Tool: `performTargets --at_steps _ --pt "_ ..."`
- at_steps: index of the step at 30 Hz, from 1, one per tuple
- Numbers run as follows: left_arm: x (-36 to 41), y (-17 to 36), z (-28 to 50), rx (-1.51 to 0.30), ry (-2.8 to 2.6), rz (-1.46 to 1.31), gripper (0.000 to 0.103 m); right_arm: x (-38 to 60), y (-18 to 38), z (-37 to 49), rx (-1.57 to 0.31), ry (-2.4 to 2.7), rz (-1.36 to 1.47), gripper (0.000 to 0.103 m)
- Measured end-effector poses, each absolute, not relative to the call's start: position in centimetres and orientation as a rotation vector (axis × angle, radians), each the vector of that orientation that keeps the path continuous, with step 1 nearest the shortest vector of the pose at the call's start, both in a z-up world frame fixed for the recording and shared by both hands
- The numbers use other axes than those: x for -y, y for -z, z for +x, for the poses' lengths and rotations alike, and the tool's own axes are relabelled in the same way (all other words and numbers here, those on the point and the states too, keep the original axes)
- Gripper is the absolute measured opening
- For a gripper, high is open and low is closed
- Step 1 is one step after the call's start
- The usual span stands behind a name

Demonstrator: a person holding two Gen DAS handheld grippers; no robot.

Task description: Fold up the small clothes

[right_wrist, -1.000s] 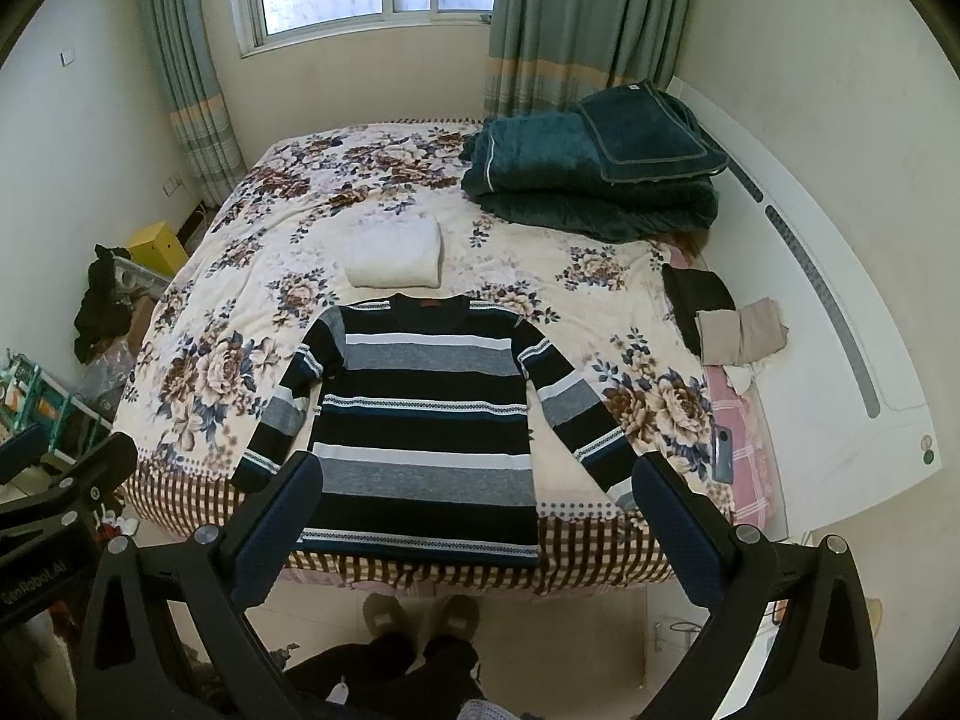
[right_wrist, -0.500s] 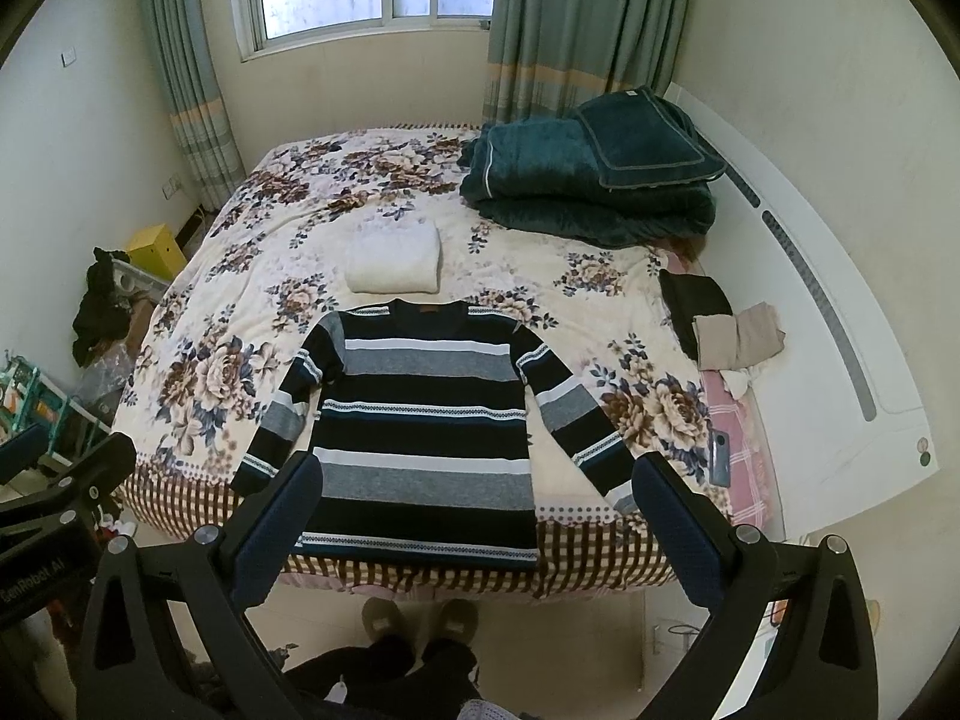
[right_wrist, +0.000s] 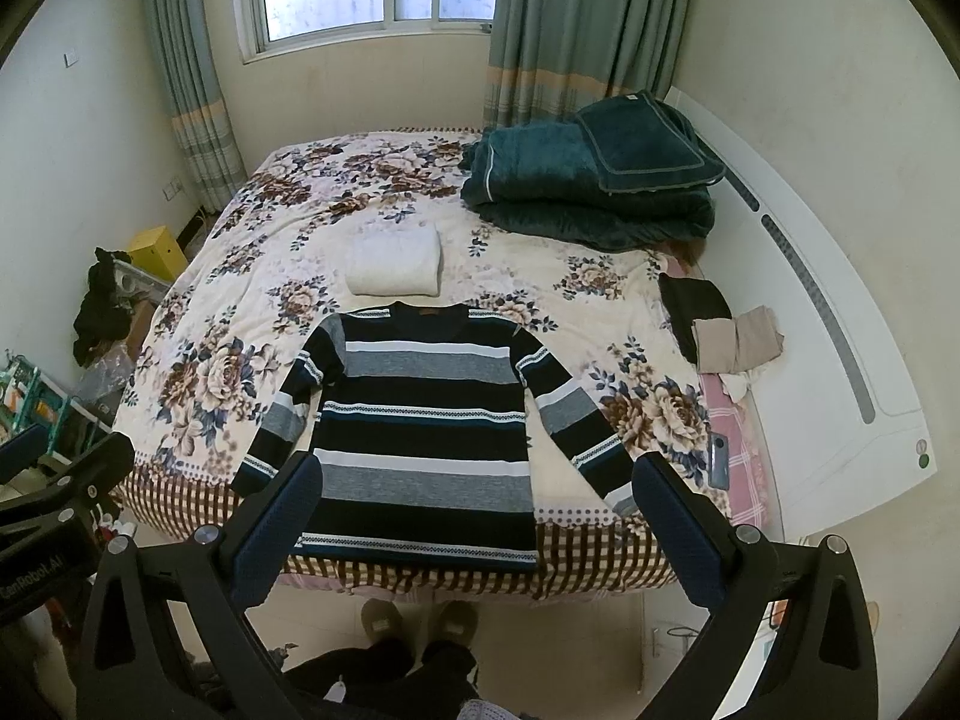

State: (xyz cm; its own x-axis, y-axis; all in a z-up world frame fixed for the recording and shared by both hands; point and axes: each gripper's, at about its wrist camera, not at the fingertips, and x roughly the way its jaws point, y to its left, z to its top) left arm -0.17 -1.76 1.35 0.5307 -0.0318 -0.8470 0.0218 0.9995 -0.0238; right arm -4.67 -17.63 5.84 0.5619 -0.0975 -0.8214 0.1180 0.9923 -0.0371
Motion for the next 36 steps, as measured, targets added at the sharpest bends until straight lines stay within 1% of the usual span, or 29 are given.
performTargets --at_steps 2,4,17,19,31,33,36 --pt "1.7 -1.3 -0.2 -1.011 0.034 -0.013 0.103 17.6 -5.6 -4.8 -0.965 0.127 0.021 0.103" --pt "1.8 -1.4 -0.2 -1.010 0.034 -0.013 0.103 17.8 -6.8 -4.2 -0.964 0.126 0.021 0.103" --pt "2.2 -2.0 0.7 -1.007 0.035 -0.015 0.103 17.7 -6.7 -4.3 -0.960 0.128 0.021 0.103" --pt "2.2 -2.0 0.8 -1.006 0.034 -0.014 0.103 17.7 -7.7 -3.9 -0.959 0.128 0.020 0.103" --pt "2.4 -2.1 1.3 -0.992 0.022 -0.011 0.103 17.9 -7.2 -3.9 -0.964 0.127 0.025 0.103" --pt "2.3 -1.3 2.5 -0.970 -0.007 0.003 0.103 17.4 -7.6 -3.2 -0.970 0.133 0.035 0.103" --pt "2.2 0.7 4.6 -0.936 -0.047 0.032 0.103 17.7 -6.0 -1.3 -0.978 0.168 0.046 0.103"
